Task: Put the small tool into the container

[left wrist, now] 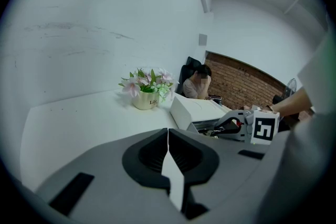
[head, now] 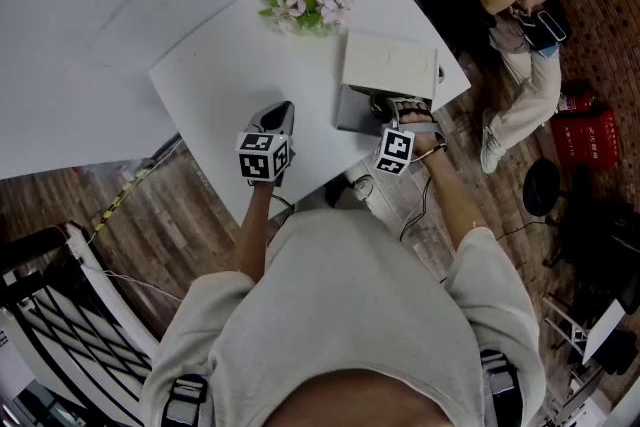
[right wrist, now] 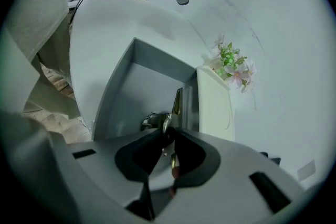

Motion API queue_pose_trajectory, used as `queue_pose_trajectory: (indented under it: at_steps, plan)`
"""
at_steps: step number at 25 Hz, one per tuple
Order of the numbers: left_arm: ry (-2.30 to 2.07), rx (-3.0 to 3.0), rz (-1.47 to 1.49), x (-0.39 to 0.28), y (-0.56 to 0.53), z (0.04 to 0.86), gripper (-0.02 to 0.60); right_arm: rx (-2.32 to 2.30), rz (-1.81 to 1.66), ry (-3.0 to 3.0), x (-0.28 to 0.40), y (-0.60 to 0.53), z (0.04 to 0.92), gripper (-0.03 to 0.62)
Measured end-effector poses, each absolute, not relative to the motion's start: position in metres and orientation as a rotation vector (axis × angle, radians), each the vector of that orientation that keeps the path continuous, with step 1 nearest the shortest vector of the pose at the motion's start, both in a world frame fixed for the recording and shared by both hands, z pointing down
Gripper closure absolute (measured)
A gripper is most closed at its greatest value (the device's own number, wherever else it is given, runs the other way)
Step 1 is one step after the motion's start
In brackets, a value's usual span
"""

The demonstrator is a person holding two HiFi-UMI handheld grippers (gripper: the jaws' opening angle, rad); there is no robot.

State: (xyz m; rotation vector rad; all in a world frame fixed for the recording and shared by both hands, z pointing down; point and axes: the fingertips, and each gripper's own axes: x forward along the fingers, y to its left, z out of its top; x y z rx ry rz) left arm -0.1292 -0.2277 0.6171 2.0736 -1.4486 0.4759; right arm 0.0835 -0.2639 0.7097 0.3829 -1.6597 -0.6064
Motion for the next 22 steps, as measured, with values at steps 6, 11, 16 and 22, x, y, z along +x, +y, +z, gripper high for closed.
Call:
queue_pose_trajectory:
  at_steps: [6, 11, 16, 22]
  plan:
    - [-1.448, 2.075, 0.475, -0.127, -0.227, 0.618, 0.569, 0.355, -0.595, -1.667, 0.084, -0.263, 0.710, 0.520]
    - [-1.443, 2.071, 0.476, -0.126, -0.224, 0.619, 0.570, 0.337, -0.556, -1.681, 0.089, -0.259, 0.714, 0.442]
    - [-1.437, 2.076, 0.479, -0.122, -0.224, 0.619, 0.569, 0.347, -0.549, -1.695, 0.092, -0.258, 0.712, 0.394]
    - [-1.420, 2.100, 0.479, -0.114, -0.226, 0.616, 0.570, 0.381, -0.556, -1.722, 0.091, -0.253, 0.699, 0.390]
